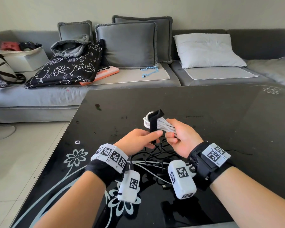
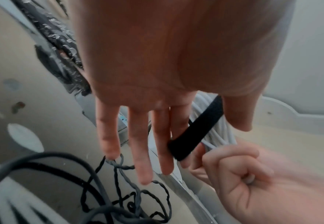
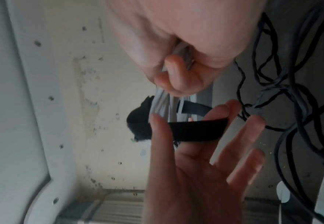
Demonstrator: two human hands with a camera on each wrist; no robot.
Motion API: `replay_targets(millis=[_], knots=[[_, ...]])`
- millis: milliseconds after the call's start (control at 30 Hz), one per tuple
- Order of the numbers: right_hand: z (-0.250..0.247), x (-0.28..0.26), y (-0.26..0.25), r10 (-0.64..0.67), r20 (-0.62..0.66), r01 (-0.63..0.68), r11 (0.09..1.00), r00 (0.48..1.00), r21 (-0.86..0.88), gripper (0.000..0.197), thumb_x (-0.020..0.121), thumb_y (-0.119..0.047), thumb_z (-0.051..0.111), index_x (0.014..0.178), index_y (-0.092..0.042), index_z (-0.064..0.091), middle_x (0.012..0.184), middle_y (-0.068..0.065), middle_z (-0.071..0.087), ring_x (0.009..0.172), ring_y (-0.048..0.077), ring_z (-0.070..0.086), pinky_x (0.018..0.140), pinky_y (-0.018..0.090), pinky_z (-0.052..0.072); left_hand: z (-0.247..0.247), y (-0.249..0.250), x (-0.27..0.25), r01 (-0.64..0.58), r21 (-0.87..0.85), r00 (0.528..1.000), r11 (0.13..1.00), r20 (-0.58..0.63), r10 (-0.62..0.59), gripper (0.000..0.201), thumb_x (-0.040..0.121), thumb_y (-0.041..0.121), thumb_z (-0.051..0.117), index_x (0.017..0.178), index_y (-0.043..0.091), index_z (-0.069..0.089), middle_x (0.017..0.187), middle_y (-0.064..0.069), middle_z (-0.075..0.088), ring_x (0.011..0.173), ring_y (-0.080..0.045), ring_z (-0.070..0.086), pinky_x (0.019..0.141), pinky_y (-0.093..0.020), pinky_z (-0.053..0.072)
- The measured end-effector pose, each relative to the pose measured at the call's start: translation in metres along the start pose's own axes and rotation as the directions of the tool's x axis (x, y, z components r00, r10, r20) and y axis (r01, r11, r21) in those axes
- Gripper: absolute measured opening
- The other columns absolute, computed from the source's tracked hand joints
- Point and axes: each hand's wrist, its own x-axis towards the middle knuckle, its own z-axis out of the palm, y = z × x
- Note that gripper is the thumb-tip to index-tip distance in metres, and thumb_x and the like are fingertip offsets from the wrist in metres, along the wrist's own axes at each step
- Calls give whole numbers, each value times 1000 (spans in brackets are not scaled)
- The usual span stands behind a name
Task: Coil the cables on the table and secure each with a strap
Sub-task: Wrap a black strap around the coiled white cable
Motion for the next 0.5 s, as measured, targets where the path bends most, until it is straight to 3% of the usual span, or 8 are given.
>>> replay_targets(millis=[100,133,200,267,367,433,500], knots=[[3,-1,2,-59,20,61,995,998,-80,8,97,-13,54,95,-6,56,77,9,56,42,11,37,33,20,22,0,4,-1,-44,5,999,999,30,43,33,87,66,57,106,42,67,110,20,71,98,-1,69,86,-15,51],[4,-1,3,-68,22,70,994,997,-84,8,97,-13,54,95,-6,56,77,10,57,43,11,37,34,20,22,-1,6,-2,-44,-17,999,999,16,44,36,88,68,54,110,42,65,114,21,68,99,-1,69,84,-16,52],[3,-1,2,-83,9,84,993,996,-80,8,97,-13,55,96,-5,56,79,10,58,43,11,37,34,20,22,-5,5,-1,-26,-85,999,996,-39,23,68,75,83,50,121,35,64,121,18,66,103,-6,69,92,-30,54],[2,1,1,-104,-16,102,991,994,-85,8,96,-13,55,100,-5,56,81,11,57,43,11,37,33,20,23,-9,3,1,-29,-132,990,991,-141,10,83,65,88,48,122,31,62,122,15,65,104,-8,69,94,-40,54],[1,2,2,-151,-50,144,981,987,-132,18,95,-13,56,109,-1,58,82,14,56,42,12,39,33,21,23,-11,2,2,-121,-114,945,986,-319,79,63,78,73,60,124,30,54,118,12,64,100,-4,66,91,-36,55],[2,1,2,-184,-41,175,969,982,-173,24,94,-13,59,112,3,58,81,15,57,41,12,40,33,22,24,-10,3,3,-196,-72,928,978,-337,161,52,83,57,69,127,34,53,112,8,66,89,-5,68,78,-29,55],[4,-2,2,-213,-23,203,953,977,-223,15,95,-14,59,103,-1,57,74,12,57,41,12,40,34,22,24,-9,3,4,-242,-101,931,965,-305,201,44,85,42,74,125,32,58,106,0,68,79,-8,68,67,-27,55]])
